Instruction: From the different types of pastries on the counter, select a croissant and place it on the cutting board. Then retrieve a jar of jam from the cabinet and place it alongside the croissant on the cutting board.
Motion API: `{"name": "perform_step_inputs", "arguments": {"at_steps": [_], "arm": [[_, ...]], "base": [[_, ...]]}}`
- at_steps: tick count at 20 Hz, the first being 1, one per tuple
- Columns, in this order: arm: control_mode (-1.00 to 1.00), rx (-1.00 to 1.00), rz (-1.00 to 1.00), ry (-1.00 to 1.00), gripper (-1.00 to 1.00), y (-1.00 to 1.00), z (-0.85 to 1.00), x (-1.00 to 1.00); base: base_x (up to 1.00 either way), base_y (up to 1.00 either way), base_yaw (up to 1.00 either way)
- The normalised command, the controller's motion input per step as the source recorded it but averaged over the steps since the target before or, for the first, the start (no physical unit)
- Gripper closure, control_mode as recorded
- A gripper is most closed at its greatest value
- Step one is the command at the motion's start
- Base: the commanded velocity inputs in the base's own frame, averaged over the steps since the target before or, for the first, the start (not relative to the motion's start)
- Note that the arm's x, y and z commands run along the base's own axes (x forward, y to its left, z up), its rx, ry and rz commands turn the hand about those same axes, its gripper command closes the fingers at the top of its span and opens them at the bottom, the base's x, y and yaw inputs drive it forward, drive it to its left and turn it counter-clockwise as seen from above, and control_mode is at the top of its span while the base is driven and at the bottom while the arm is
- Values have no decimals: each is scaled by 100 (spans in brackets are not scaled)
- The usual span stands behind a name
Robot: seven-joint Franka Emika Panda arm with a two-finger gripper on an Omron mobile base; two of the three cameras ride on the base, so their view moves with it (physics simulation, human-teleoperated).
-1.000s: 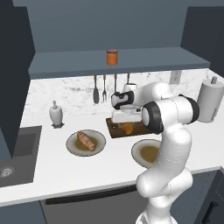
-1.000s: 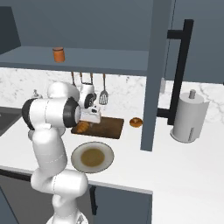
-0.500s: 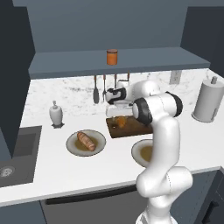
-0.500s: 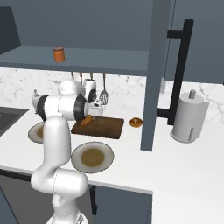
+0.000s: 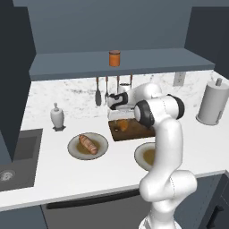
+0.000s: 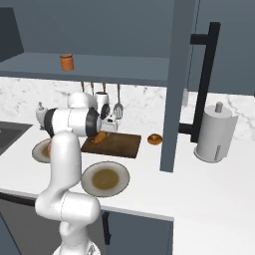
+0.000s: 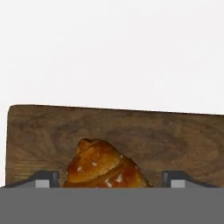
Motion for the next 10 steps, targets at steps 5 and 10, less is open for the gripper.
{"name": "perform_step_inputs", "arguments": {"at_steps": [5,10], "arm": [[-100,10,0,-8,-100,0,12,8],[-100,12,0,-10,-100,0,43,3]], "base": [[0,0,0],[0,0,0]]}}
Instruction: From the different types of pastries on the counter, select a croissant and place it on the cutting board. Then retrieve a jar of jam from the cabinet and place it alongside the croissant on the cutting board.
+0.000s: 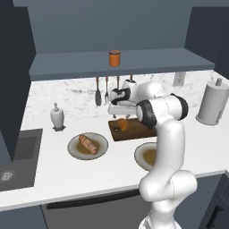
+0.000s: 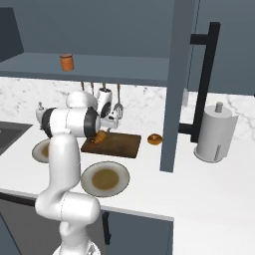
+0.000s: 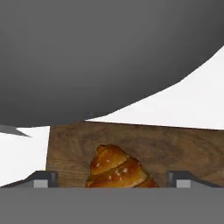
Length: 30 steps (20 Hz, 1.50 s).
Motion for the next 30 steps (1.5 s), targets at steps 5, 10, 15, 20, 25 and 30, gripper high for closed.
{"name": "perform_step_inputs", "arguments": {"at_steps": [5,10,15,20,25,30], "arm": [[-100,11,8,-29,-100,-9,57,-72],[-100,5,20,-48,-100,-43,33,-100],[-100,0,42,-39,-100,-62,13,-100],[-100,13,46,-48,-100,-32,96,-72],[-100,4,24,-40,-100,-16,100,-100],[-100,2,-10,-20,-100,18,100,-36]], "base": [[0,0,0],[0,0,0],[0,0,0],[0,0,0],[0,0,0],[0,0,0]]}}
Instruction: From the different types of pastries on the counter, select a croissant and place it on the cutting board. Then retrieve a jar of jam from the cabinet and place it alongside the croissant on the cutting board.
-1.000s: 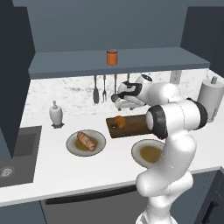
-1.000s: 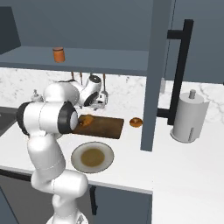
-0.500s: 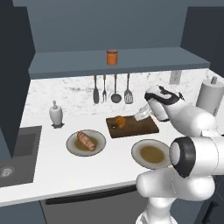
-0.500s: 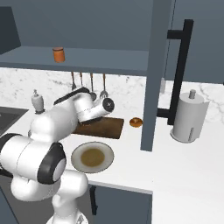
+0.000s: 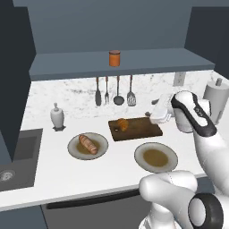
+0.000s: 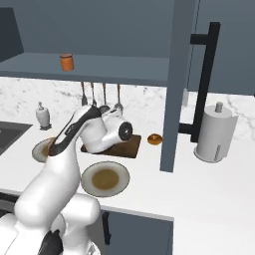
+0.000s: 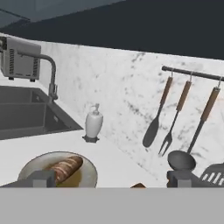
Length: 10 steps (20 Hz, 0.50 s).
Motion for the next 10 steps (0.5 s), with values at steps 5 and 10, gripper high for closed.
{"name": "perform_step_inputs", "arguments": {"at_steps": [5,10], "arm": [[-100,0,-42,-8,-100,59,100,-4],[-100,1,-22,1,-100,-1,100,-3]], "base": [[0,0,0],[0,0,0]]}}
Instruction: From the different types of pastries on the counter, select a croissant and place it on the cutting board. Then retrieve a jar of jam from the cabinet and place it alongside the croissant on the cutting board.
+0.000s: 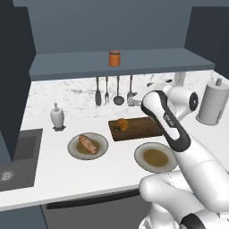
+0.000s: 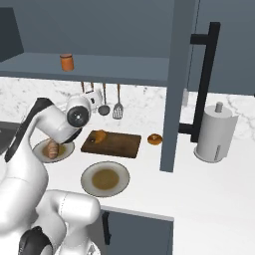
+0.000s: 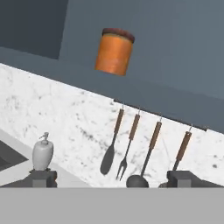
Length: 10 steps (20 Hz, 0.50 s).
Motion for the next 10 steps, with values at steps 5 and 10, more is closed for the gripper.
{"name": "perform_step_inputs", "arguments": {"at_steps": [5,10], "arm": [[-100,7,5,2,-100,-29,100,0],[-100,2,14,3,-100,-3,100,0]], "base": [[0,0,0],[0,0,0]]}}
